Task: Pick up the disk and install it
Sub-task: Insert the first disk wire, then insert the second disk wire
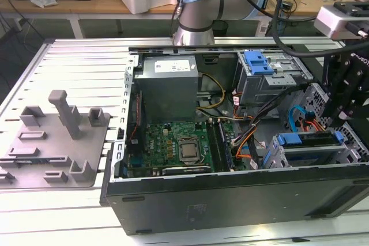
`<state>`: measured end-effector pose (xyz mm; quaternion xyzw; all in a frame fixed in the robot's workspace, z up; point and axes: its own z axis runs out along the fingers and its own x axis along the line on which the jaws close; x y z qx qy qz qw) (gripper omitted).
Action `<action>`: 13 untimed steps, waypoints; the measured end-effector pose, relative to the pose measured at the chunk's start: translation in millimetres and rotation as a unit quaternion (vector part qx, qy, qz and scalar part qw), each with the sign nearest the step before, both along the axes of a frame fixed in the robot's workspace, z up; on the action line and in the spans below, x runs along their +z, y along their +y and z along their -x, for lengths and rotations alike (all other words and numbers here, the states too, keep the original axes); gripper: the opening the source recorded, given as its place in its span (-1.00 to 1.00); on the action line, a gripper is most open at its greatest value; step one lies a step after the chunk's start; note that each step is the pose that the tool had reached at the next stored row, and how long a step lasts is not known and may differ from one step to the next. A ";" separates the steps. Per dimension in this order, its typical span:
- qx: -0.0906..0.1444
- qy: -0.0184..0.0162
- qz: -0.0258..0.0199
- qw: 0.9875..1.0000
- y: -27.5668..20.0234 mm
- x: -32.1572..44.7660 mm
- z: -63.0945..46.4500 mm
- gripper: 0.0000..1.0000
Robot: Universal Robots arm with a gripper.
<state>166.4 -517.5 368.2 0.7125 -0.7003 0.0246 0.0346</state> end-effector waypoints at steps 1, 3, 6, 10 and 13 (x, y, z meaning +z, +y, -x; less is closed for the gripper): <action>0.000 0.000 0.000 1.000 0.1 0.0 0.0 -0.40; 0.000 0.000 0.000 1.000 0.0 0.1 0.0 -0.40; 0.000 0.000 0.000 1.000 0.1 0.1 0.0 -0.40; 0.000 0.000 0.000 1.000 0.1 0.1 0.0 -0.40; 0.000 0.000 0.000 1.000 0.1 0.1 0.0 -0.40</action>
